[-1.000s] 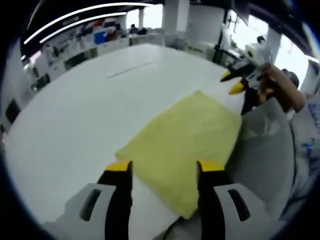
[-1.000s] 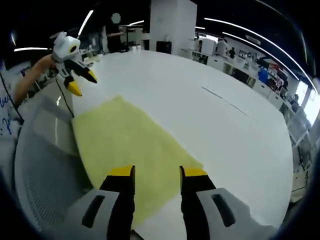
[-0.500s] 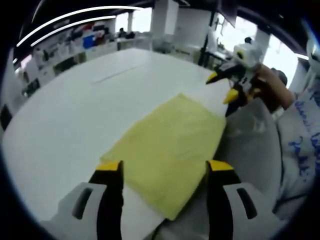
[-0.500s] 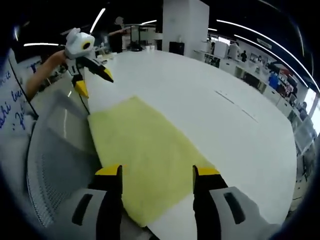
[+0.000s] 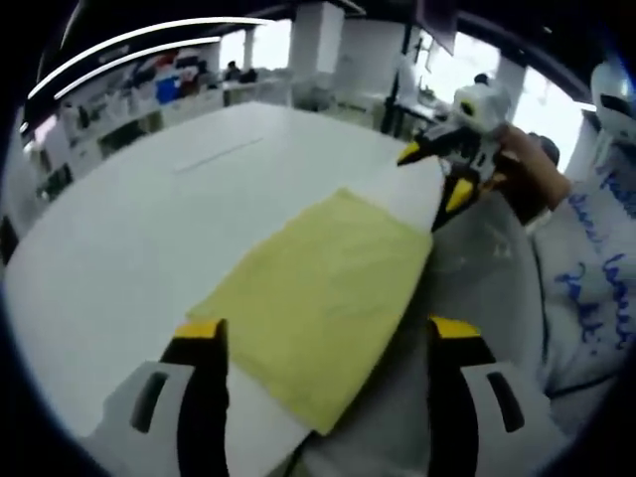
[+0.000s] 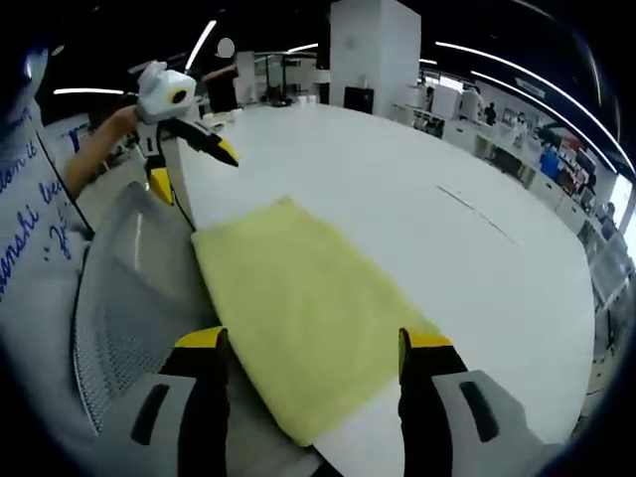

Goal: Fold the garment on the visible template until the final outline fits inside the template.

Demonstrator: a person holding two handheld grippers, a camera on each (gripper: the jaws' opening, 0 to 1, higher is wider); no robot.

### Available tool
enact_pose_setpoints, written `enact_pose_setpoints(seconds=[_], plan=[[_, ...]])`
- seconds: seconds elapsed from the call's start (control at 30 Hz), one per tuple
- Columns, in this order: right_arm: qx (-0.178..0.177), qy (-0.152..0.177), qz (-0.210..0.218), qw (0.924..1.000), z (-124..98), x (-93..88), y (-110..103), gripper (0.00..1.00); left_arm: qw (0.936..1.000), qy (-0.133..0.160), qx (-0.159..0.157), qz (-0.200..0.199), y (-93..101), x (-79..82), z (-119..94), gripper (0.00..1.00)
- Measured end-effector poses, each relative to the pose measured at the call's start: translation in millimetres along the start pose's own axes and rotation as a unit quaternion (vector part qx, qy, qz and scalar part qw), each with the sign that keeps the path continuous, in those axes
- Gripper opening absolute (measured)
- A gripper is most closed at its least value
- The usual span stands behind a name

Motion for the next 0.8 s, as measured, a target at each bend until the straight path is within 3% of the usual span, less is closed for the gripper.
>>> enact_pose_setpoints(seconds=[0.13, 0.37, 0.53, 0.8], plan=[[0.006, -0.003, -0.002, 1.0000, -2, -1.1, -6, 0.77, 1.0000, 0.005, 0.007, 0.006, 0.8, 0.4, -3, 0.88], [0.009, -0.014, -0.005, 0.9998, -5, -4.9, -13, 0.85, 0.9998, 0.019, -0.008, 0.001, 7.5, 1.1, -5, 0.91], [0.007, -0.011, -0.005, 0.9999, -8, -3.4, -15, 0.91, 0.9997, 0.025, -0.002, -0.001, 7.9, 1.7, -8, 0.99], [0.001, -0.015, -0.004, 0.9999, -11, -6.3, -13, 0.95, 0.9995, 0.029, -0.010, -0.003, 16.4, 1.4, -14, 0.99]])
Point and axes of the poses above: the point that each gripper's makers call its tool centre point, and the gripper's own axes: z roughly forward along the fingers, y roughly to its right, x roughly out of its top, the point moved 1 cm from there along -z, roughly backward along the fingers
